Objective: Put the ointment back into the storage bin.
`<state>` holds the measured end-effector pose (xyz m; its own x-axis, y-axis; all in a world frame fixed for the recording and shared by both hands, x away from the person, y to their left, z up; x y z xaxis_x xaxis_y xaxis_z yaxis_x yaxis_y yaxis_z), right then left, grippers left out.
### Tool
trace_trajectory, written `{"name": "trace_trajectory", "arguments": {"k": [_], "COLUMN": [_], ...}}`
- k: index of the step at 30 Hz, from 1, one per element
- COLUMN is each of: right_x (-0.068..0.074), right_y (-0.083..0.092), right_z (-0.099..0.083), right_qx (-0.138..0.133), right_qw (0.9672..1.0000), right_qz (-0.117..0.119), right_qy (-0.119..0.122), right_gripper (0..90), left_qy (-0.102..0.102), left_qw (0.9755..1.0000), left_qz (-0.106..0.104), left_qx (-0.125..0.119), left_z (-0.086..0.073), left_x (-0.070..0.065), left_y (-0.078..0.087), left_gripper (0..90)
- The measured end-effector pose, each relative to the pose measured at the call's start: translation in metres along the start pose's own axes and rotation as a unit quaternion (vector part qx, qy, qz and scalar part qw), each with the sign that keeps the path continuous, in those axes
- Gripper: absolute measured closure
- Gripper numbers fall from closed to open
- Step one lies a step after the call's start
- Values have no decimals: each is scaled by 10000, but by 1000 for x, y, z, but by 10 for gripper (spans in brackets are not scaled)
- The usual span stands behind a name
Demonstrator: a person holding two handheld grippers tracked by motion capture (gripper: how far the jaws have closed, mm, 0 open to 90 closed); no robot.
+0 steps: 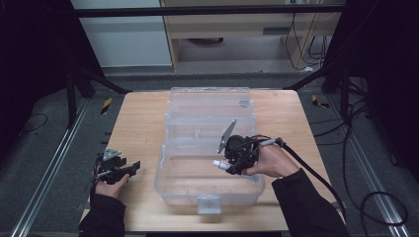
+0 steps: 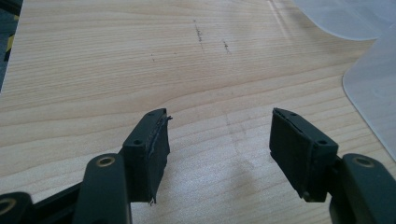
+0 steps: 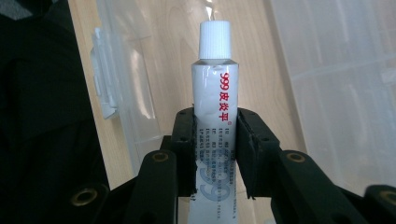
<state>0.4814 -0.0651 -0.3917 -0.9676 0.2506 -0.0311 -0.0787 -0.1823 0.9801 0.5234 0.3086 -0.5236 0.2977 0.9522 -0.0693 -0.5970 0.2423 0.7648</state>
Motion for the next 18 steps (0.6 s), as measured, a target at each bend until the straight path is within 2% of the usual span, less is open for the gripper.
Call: {"name": "trace_trajectory", "arguments": {"k": [5,11,18], "right_x": [4,6,8], "right_y": [-10,-18,-31], "right_z": [3,5,5], "right_qx": [108,225,392], "right_qw": [9997,9992,9971], "right_qz": [5,7,0], "right_qy": [220,322,650], "right_gripper": [697,697,697], "left_qy": [-5,-9,-19], "left_qw": [10000,10000,10000], "left_qz": [2,4,12], "left_qx": [0,-1,-2], "left_z": [0,0,0], "left_x": [0,0,0], "left_y": [0,0,0], "left_gripper": [372,372,372]}}
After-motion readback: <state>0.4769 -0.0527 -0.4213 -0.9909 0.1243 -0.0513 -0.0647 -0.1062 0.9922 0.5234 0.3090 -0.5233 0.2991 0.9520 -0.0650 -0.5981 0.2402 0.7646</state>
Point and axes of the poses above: each handheld gripper's, and its own axes: y roughly backward along the jaws, z roughly out of its top, x roughly to its left, the point moved 6 cm from there along -y, roughly forward along the jaws, and after that the axes turned 9 degrees about x, right-handed, at the moved point
